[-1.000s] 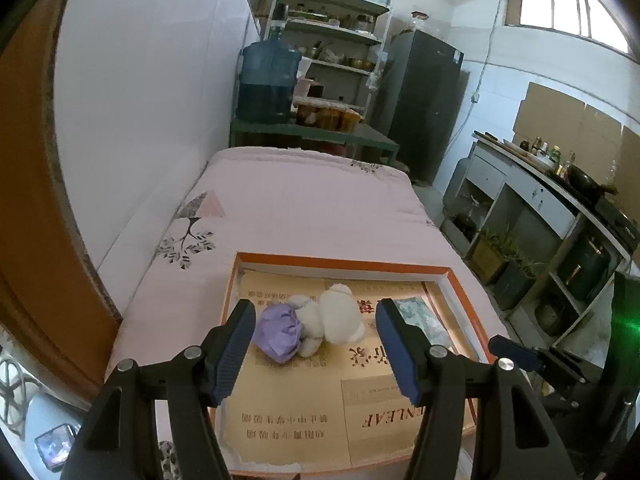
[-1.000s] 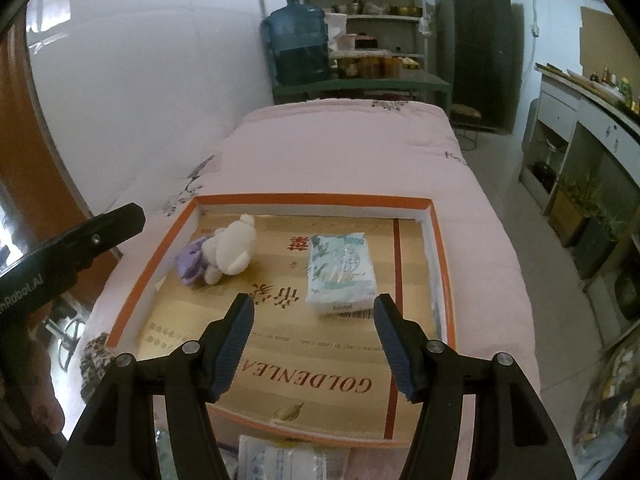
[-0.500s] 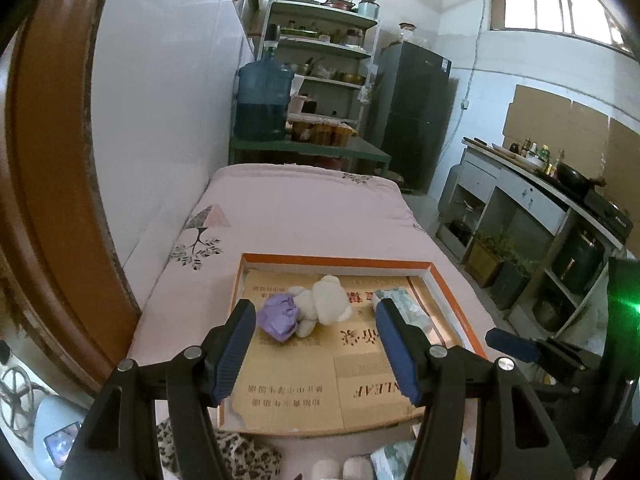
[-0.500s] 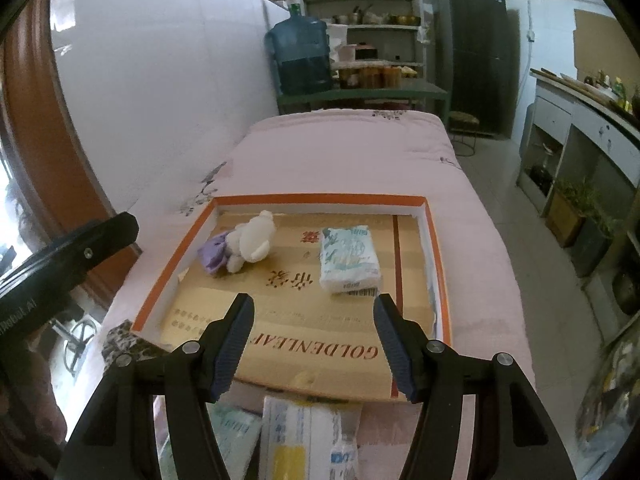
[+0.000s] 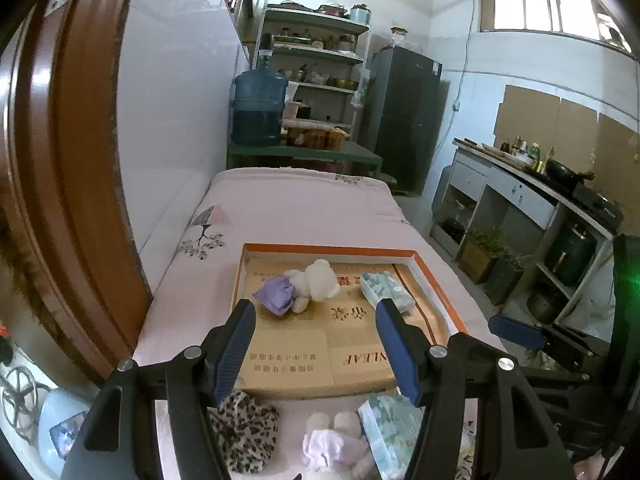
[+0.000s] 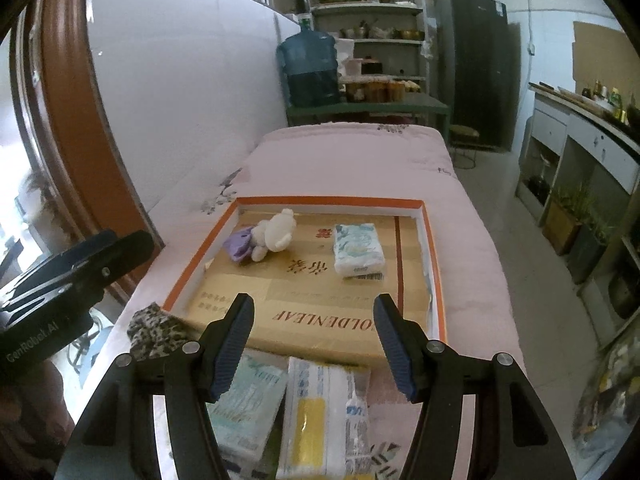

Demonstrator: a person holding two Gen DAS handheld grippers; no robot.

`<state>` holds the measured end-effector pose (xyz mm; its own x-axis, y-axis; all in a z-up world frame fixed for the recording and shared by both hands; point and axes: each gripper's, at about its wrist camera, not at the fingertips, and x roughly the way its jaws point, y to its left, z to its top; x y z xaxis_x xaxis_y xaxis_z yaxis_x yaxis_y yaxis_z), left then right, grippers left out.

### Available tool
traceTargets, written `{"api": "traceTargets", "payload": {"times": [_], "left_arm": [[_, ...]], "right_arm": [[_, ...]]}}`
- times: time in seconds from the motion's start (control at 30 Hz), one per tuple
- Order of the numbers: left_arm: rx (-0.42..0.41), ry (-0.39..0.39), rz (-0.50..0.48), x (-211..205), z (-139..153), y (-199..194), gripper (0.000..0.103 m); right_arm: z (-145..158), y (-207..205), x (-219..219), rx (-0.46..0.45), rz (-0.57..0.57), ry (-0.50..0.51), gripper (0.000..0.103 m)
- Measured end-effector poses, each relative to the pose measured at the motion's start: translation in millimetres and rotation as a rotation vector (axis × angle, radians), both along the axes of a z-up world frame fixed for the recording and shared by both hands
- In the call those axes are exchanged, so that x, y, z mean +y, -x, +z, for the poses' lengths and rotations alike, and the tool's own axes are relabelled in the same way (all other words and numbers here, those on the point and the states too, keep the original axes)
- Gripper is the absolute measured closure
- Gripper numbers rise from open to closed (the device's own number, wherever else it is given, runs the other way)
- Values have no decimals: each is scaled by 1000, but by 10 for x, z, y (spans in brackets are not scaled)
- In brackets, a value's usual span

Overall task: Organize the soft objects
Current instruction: 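Move both grippers back toward the remaining soft items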

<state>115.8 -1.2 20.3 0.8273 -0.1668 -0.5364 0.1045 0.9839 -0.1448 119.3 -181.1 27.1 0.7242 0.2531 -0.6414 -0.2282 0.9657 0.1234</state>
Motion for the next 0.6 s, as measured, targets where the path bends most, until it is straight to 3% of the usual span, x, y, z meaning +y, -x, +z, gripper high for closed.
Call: {"api": "traceTargets", "payload": {"times": [0.6], "left_arm": [[-21, -4, -29, -20, 4, 429, 41]], "right_arm": [[-11, 507, 11, -4, 11, -8, 39]]}}
